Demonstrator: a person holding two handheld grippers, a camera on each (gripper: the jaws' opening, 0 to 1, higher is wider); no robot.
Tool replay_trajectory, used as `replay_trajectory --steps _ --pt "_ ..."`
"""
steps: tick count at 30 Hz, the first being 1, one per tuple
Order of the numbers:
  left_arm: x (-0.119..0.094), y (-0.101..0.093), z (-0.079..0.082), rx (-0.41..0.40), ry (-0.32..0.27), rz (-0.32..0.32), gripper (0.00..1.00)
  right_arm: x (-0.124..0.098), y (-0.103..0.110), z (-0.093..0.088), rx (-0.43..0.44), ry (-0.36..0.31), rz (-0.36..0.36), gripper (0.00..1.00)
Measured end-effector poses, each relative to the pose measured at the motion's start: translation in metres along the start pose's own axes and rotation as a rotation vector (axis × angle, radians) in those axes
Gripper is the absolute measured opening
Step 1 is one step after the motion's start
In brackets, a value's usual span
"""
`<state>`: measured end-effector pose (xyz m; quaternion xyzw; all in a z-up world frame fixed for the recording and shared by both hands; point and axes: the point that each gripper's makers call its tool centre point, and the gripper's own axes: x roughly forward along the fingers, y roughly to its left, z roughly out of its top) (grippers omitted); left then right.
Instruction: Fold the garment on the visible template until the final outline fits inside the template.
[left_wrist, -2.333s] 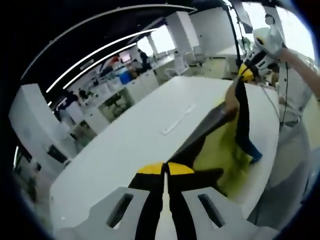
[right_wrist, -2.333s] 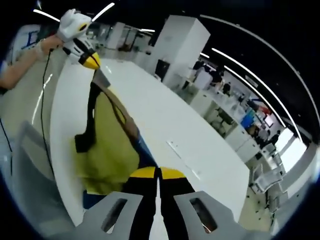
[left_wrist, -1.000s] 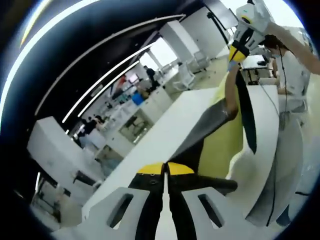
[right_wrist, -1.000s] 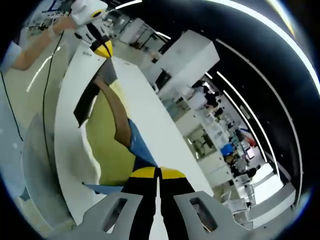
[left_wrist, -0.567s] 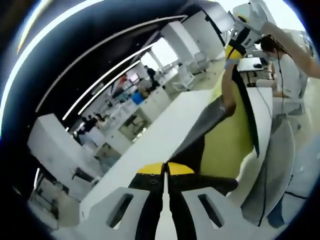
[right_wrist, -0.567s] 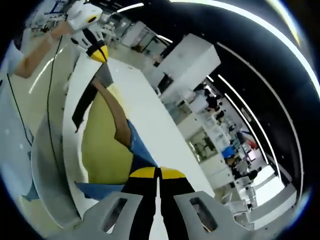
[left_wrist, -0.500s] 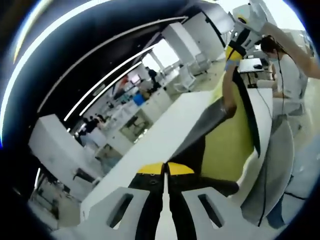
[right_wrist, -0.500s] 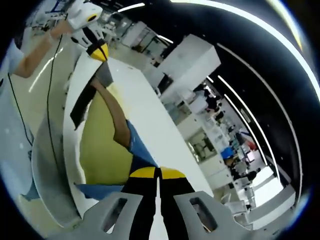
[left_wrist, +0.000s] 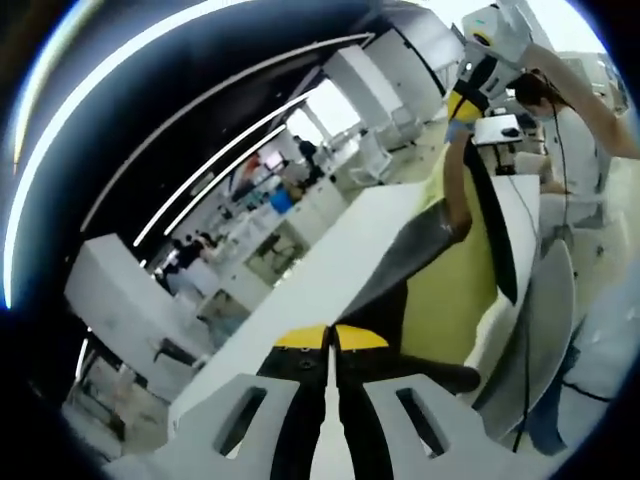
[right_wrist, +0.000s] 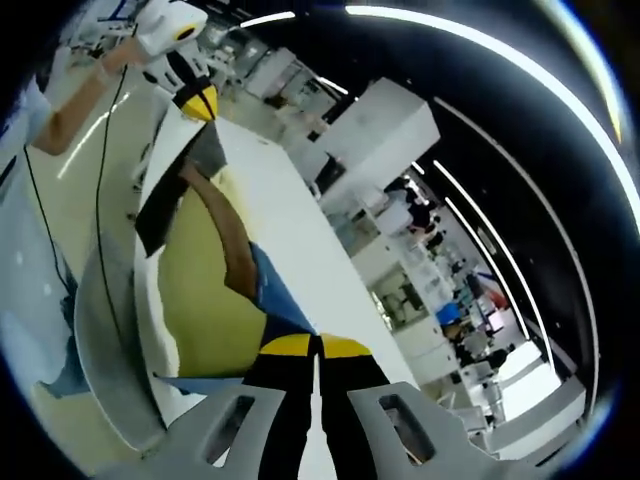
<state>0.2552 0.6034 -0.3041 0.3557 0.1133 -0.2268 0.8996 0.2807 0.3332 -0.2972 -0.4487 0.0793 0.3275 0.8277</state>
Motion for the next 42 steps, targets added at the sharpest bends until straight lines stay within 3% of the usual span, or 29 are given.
replay_trajectory --steps 13,19,27,35,42 --pt "-0.023 -0.030 0.001 0.013 0.013 -0.021 0.00 -0.023 0.025 -0.012 0.010 0.005 0.027 0.01" --pt "-0.023 -0.043 -0.004 0.005 0.029 -0.037 0.00 -0.025 0.031 -0.022 0.023 0.008 0.033 0.01" --pt "-0.014 -0.068 -0.024 -0.033 0.076 -0.109 0.00 -0.016 0.056 -0.039 0.024 0.038 0.082 0.01" --pt "0.010 -0.074 -0.048 -0.076 0.127 -0.155 0.00 0.006 0.070 -0.053 0.051 0.062 0.138 0.01" --pt "0.027 -0.070 -0.057 -0.095 0.154 -0.167 0.00 0.023 0.067 -0.056 0.059 0.067 0.152 0.01"
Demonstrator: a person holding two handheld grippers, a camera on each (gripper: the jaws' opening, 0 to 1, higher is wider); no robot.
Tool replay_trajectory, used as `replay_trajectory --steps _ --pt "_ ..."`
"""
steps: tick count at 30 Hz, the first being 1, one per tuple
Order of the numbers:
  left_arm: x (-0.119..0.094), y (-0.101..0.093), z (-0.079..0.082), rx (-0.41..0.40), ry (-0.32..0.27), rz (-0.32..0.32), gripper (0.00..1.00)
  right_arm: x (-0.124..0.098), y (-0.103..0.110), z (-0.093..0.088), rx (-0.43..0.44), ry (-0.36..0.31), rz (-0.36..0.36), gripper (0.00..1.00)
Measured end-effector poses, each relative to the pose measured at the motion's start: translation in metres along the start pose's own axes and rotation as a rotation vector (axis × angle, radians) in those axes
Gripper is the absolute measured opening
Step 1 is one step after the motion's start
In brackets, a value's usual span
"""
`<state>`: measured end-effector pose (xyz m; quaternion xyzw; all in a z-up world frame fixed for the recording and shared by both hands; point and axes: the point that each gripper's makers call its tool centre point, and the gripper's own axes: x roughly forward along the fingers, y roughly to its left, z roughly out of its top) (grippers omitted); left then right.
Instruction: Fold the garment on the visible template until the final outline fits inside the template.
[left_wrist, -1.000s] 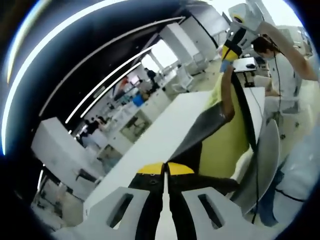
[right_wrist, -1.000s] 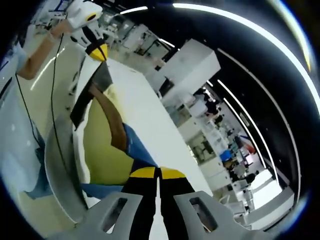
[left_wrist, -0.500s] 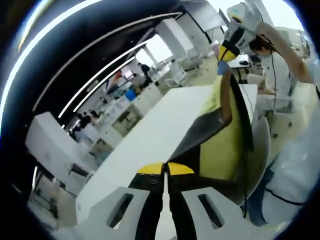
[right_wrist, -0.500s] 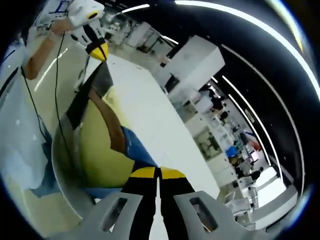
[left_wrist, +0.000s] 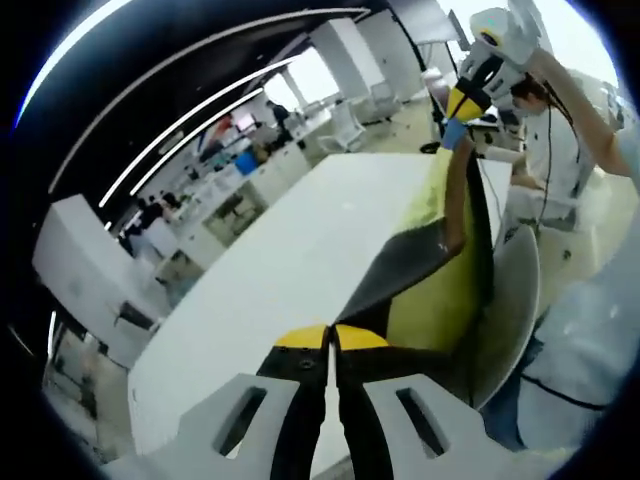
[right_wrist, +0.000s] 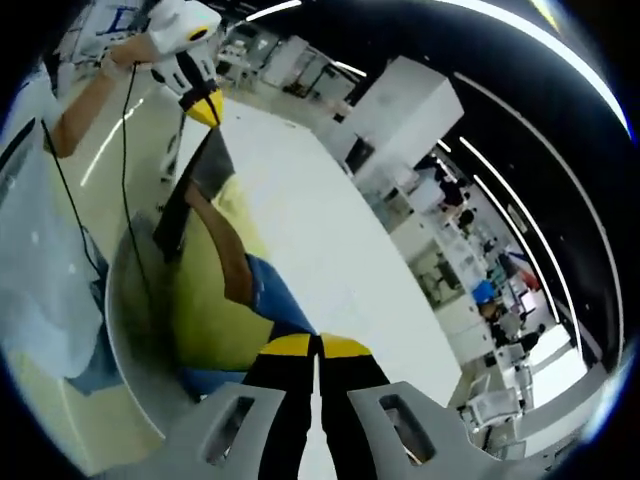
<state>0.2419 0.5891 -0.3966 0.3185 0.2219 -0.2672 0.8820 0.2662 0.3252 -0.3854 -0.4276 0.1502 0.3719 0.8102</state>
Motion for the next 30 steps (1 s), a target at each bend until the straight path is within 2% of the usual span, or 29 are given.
replay_trajectory --steps 16,30 --pt "0.044 0.022 -0.010 -0.037 0.050 -0.037 0.00 0.048 -0.024 -0.012 0.021 0.039 0.039 0.01" --pt "0.081 0.045 -0.015 -0.045 0.086 -0.069 0.00 0.082 -0.041 -0.015 0.039 0.060 0.057 0.01"
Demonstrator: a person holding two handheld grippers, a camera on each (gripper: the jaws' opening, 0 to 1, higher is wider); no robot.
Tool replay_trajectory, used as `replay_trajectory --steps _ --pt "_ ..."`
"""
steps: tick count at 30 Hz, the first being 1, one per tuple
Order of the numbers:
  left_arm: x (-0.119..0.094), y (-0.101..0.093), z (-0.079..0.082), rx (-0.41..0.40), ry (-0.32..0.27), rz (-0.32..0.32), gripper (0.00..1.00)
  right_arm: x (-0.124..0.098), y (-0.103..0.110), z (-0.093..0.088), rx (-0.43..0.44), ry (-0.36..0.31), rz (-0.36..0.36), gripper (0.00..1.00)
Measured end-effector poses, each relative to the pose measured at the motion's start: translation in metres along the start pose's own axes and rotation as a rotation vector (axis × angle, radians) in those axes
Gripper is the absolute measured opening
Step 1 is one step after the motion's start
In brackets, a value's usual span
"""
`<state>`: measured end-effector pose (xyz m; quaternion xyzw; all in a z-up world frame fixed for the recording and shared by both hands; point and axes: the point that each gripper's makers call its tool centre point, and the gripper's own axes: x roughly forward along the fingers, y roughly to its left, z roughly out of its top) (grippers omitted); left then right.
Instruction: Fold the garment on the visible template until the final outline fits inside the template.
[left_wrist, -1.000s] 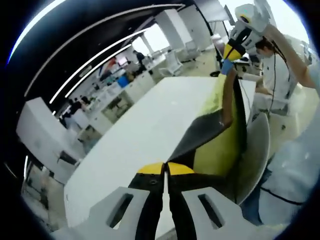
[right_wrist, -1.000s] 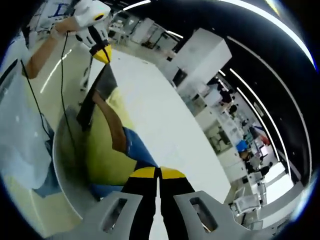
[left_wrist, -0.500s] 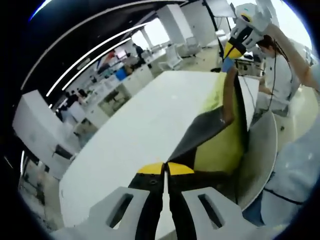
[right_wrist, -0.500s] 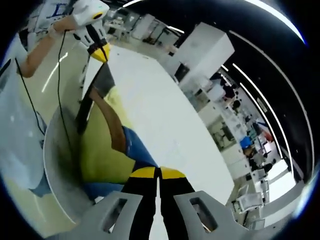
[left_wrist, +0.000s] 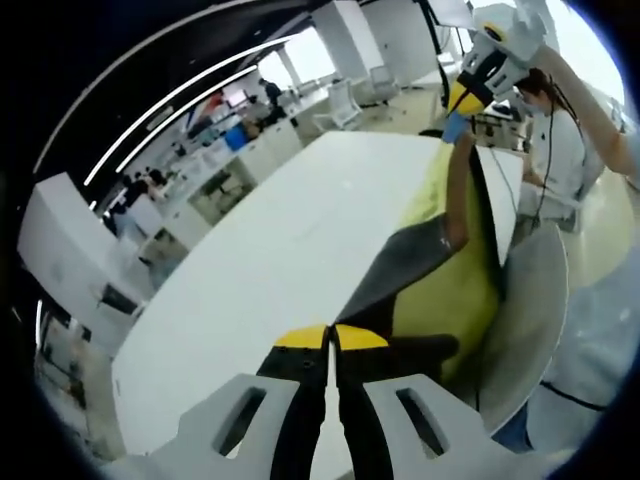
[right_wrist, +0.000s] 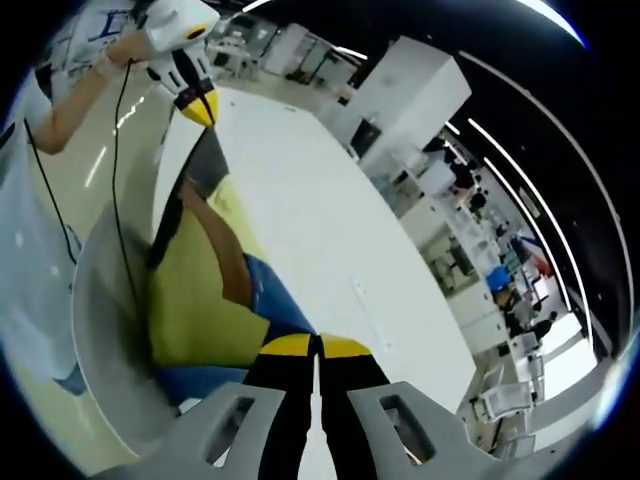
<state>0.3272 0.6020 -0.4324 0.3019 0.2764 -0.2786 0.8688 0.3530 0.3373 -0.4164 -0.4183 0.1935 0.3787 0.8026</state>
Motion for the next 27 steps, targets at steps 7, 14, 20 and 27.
replay_trajectory --steps 7,14,20,27 --pt "0.025 0.016 -0.006 -0.014 0.015 -0.008 0.00 0.022 -0.010 -0.003 0.010 0.013 0.008 0.01" --pt "0.046 0.028 -0.010 -0.022 0.033 -0.016 0.00 0.045 -0.020 -0.005 0.029 0.015 0.012 0.01" --pt "0.067 0.039 -0.017 -0.025 0.054 -0.008 0.00 0.066 -0.027 -0.010 0.041 0.022 0.017 0.01" --pt "0.088 0.052 -0.020 -0.014 0.071 0.014 0.00 0.093 -0.029 -0.022 0.038 0.052 0.031 0.01"
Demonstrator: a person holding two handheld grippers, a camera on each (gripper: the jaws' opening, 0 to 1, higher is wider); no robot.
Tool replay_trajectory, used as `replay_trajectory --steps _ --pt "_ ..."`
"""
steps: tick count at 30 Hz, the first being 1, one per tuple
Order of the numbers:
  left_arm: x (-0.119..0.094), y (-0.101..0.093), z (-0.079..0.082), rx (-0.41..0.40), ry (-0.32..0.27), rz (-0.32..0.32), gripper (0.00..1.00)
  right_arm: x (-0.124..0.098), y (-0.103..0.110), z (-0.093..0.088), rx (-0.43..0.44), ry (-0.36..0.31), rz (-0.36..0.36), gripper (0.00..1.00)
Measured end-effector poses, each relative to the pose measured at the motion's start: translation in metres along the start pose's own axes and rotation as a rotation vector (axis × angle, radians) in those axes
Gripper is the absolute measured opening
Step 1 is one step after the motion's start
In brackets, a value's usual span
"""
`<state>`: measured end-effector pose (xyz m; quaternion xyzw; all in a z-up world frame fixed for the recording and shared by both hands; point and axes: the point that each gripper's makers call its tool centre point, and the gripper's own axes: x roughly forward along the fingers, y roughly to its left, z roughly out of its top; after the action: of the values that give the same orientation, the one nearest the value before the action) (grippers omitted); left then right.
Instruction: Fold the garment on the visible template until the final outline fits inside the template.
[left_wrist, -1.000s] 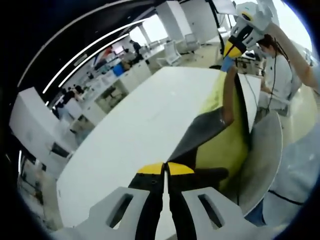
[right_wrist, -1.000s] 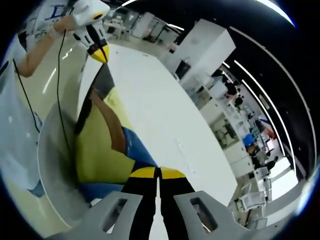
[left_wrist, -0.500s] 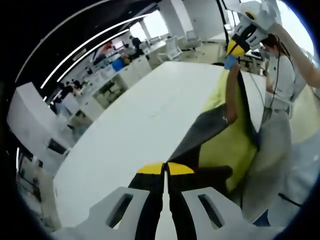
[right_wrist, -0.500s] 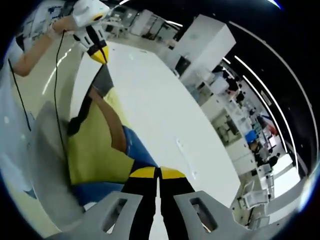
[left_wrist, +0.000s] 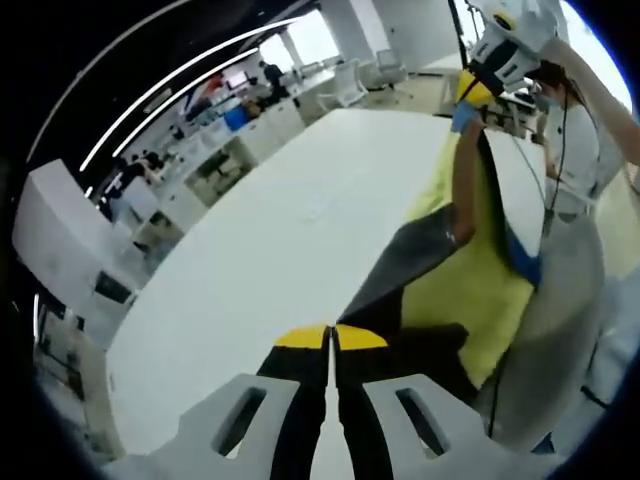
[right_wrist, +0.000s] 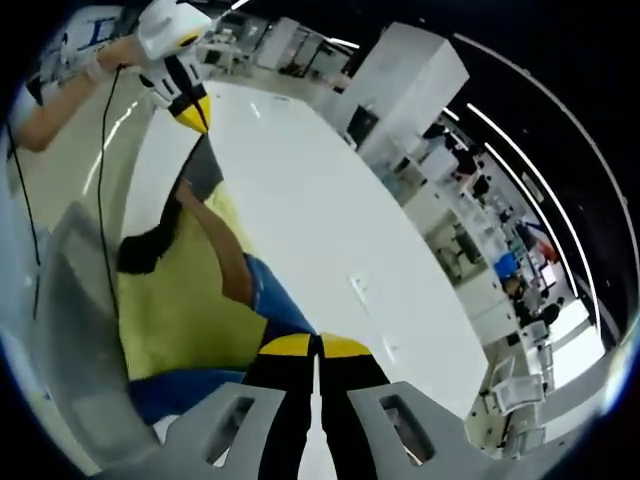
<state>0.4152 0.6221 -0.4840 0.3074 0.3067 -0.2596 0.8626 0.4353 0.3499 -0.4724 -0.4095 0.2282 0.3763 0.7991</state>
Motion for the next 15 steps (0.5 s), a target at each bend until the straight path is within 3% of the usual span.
replay_trajectory --steps 3,7,9,15 --pt "0.008 0.003 0.002 -0.010 -0.006 -0.011 0.00 0.011 0.005 0.001 0.019 -0.017 0.017 0.01" --pt "0.030 -0.006 -0.013 -0.020 0.041 -0.054 0.00 0.026 0.014 -0.005 0.001 0.020 0.049 0.01" --pt "0.037 -0.015 -0.018 -0.043 0.046 -0.089 0.00 0.034 0.014 -0.010 -0.006 0.040 0.050 0.01" --pt "0.050 -0.023 -0.028 -0.055 0.064 -0.112 0.00 0.046 0.008 -0.020 0.009 0.063 0.051 0.01"
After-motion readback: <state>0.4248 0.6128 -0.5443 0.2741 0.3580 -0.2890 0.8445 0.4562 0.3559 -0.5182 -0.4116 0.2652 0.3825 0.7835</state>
